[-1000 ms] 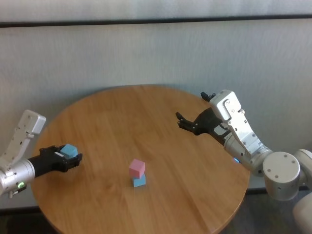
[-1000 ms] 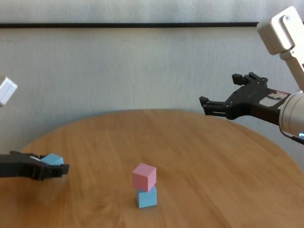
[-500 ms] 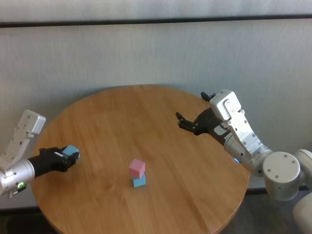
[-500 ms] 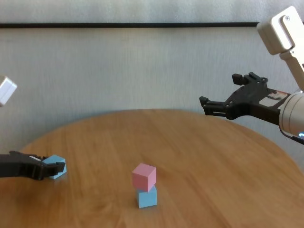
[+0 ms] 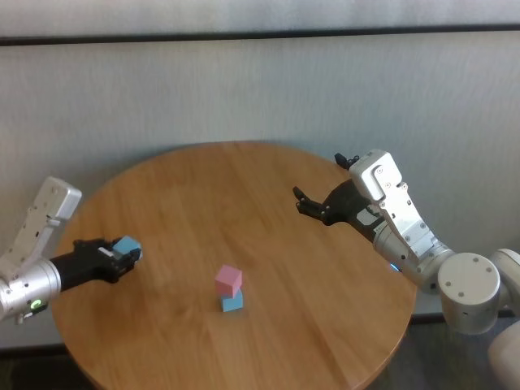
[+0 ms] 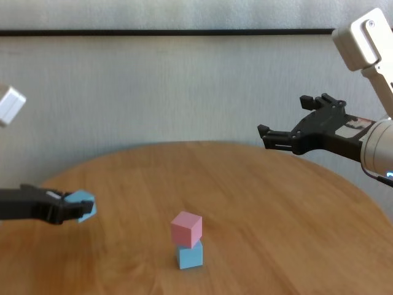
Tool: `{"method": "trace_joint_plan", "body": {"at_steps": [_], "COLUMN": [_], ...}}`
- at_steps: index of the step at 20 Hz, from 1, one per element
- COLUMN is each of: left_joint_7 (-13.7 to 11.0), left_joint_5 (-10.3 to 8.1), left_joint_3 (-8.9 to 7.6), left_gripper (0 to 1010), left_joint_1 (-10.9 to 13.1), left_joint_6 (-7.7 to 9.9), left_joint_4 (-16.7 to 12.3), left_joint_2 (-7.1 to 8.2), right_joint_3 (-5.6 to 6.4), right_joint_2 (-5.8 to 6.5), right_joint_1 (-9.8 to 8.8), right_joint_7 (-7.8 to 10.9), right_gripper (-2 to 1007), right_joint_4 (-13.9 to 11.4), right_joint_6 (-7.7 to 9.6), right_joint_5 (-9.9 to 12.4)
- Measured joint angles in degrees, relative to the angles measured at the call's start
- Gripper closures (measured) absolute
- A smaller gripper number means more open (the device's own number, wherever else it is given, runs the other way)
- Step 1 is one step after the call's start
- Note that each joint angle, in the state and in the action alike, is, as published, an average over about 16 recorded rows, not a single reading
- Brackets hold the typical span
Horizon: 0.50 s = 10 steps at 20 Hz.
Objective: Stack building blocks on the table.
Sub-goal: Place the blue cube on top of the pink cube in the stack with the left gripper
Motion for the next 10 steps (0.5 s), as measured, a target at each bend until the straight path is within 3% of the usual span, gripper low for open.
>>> {"method": "trace_joint_plan", "body": {"at_steps": [10], "left_joint_7": [-6.0], "left_joint_5": [-0.75], "left_joint_3": [3.07], "left_gripper": [611], "left_joint_1": [0.6], "left_joint_6": [-2.0], "left_joint_4": [-8.0], "left_joint_2": [2.41], "right_joint_3": [0.0], "right_joint_2": [0.0], "right_joint_1": [0.0], "right_joint_7": [0.0], "right_gripper": [4], "right_joint_4": [0.0], "right_joint_6": [0.0], "right_joint_5": [0.0]}}
